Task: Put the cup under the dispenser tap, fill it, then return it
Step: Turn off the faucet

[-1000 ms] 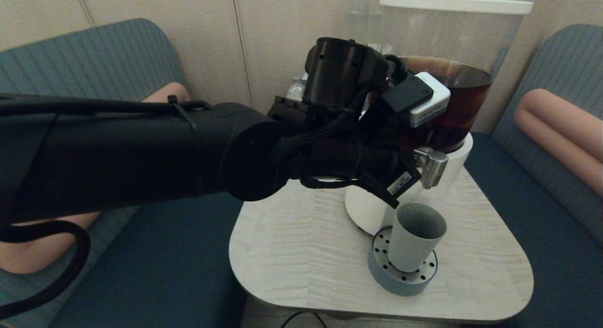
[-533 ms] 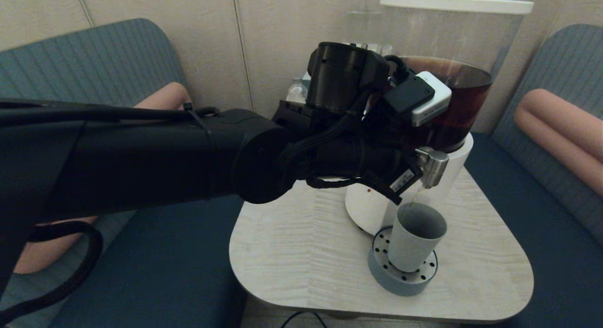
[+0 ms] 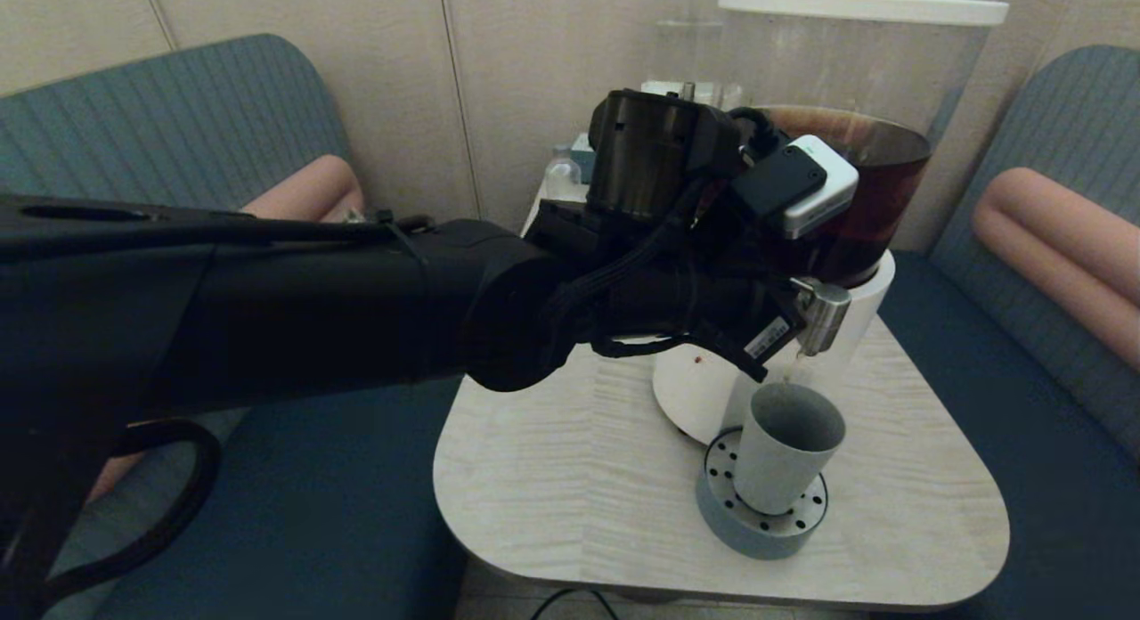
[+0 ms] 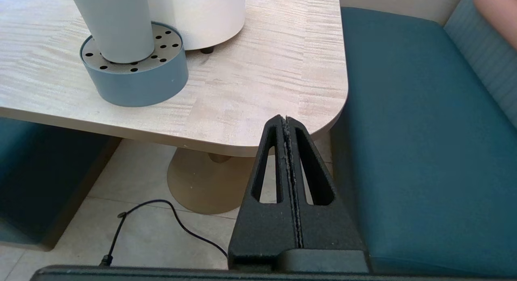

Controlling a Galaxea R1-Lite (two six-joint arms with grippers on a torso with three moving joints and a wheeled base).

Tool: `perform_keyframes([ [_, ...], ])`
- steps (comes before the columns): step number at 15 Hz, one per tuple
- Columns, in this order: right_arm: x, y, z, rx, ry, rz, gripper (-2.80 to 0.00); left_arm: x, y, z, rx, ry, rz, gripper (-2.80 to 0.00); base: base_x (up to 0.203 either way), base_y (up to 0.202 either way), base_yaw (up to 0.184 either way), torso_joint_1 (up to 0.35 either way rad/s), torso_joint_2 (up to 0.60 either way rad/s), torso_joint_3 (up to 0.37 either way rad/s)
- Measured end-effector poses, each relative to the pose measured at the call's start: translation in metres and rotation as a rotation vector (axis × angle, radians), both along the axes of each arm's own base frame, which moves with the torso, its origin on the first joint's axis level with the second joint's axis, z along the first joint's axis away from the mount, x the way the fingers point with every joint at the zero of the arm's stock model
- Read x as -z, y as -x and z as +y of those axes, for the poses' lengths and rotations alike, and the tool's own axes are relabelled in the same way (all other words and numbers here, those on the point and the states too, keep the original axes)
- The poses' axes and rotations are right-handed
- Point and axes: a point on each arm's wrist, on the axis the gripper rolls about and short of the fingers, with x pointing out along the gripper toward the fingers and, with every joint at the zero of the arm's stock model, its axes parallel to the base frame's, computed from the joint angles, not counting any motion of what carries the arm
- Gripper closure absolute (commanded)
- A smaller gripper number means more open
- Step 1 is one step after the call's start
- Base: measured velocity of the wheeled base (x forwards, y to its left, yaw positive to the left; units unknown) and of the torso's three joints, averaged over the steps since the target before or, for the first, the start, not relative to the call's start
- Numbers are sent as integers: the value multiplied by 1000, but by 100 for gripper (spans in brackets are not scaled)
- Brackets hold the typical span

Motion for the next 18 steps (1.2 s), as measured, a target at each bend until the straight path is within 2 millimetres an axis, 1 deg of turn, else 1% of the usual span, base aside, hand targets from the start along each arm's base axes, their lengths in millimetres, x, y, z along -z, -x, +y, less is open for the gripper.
perform_keyframes([
  [4, 0, 0, 0, 0, 0, 0, 0, -4, -5, -6, 8, 42, -41, 0, 0, 0, 0, 0, 0, 0],
  [10, 0, 0, 0, 0, -1, 0, 0, -2, -10, -12, 14, 77, -68, 0, 0, 0, 0, 0, 0, 0],
  [15, 0, 0, 0, 0, 0, 0, 0, 2, -9, -12, 12, 70, -56, 0, 0, 0, 0, 0, 0, 0],
  [18, 0, 0, 0, 0, 0, 0, 0, 5, -7, -6, 4, 64, -41, 0, 0, 0, 0, 0, 0, 0],
])
